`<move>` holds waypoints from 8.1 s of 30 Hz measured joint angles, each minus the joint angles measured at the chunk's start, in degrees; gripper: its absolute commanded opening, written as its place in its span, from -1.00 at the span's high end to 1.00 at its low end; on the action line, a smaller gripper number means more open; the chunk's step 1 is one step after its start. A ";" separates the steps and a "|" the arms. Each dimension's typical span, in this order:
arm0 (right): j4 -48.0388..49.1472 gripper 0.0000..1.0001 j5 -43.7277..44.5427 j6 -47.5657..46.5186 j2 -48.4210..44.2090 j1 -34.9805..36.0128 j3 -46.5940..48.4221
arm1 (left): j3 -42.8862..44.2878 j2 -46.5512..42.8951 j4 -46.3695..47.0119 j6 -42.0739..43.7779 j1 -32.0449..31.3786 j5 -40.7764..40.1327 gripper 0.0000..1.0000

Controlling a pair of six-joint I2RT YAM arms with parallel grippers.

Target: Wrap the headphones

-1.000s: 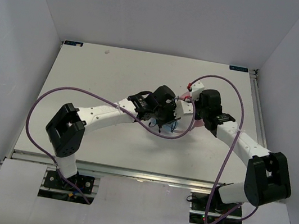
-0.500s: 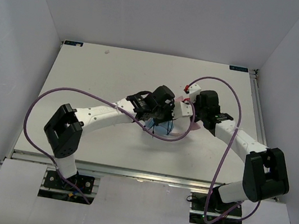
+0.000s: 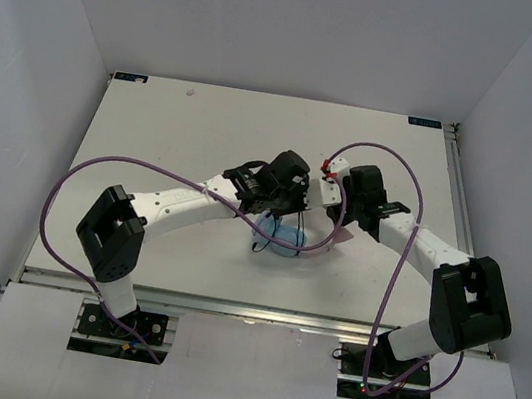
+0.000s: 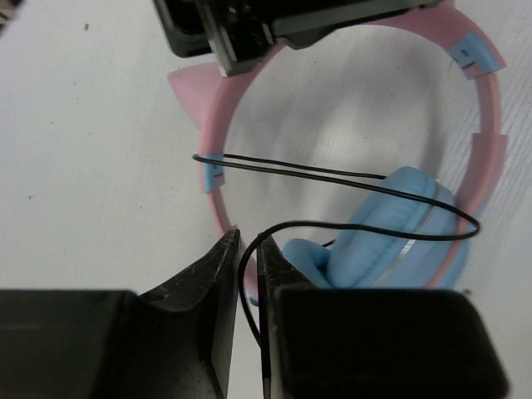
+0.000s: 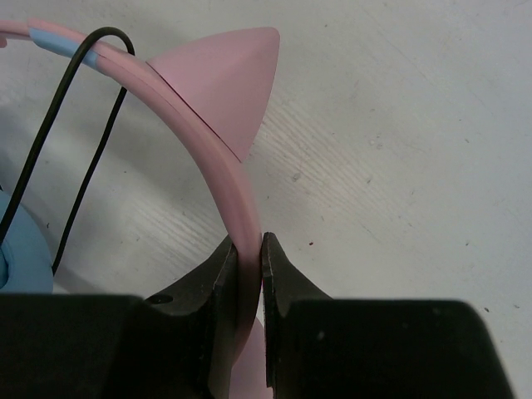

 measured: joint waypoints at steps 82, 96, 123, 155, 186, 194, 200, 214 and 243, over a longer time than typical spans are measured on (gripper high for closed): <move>-15.35 -0.89 -32.89 -14.94 -9.21 -7.12 0.10 | -34.07 -32.15 4.83 -23.17 14.89 19.58 -0.82; -16.05 -0.90 -42.32 -18.56 -9.23 -11.27 -0.89 | -32.80 -13.55 1.78 -25.35 10.68 21.24 -0.53; -16.09 -0.90 -49.45 -19.12 -9.26 -18.76 -1.72 | -23.17 -19.22 -3.59 -18.75 0.64 20.29 1.00; -16.46 -0.85 -52.43 -20.57 -6.94 -20.31 -3.55 | -9.29 2.03 11.86 24.02 -2.35 -12.08 0.84; -17.78 -0.81 -53.86 -21.04 -6.77 -21.76 -3.88 | -3.60 9.59 18.53 28.78 -1.79 -16.14 -0.50; -17.80 -0.80 -53.96 -21.07 -6.77 -21.90 -3.88 | -3.05 9.59 16.98 28.23 -0.71 -16.74 -0.50; -17.85 -0.80 -54.11 -21.23 -6.77 -21.95 -3.88 | -1.59 9.51 16.07 28.22 0.19 -17.34 -0.52; -19.17 -0.81 -54.63 -21.93 -6.74 -22.63 -3.88 | -0.02 7.79 4.96 25.21 3.11 -13.26 -0.52; -19.70 -0.80 -55.64 -22.30 -5.67 -23.04 -3.88 | 13.76 8.76 -7.02 6.10 12.57 8.51 -0.57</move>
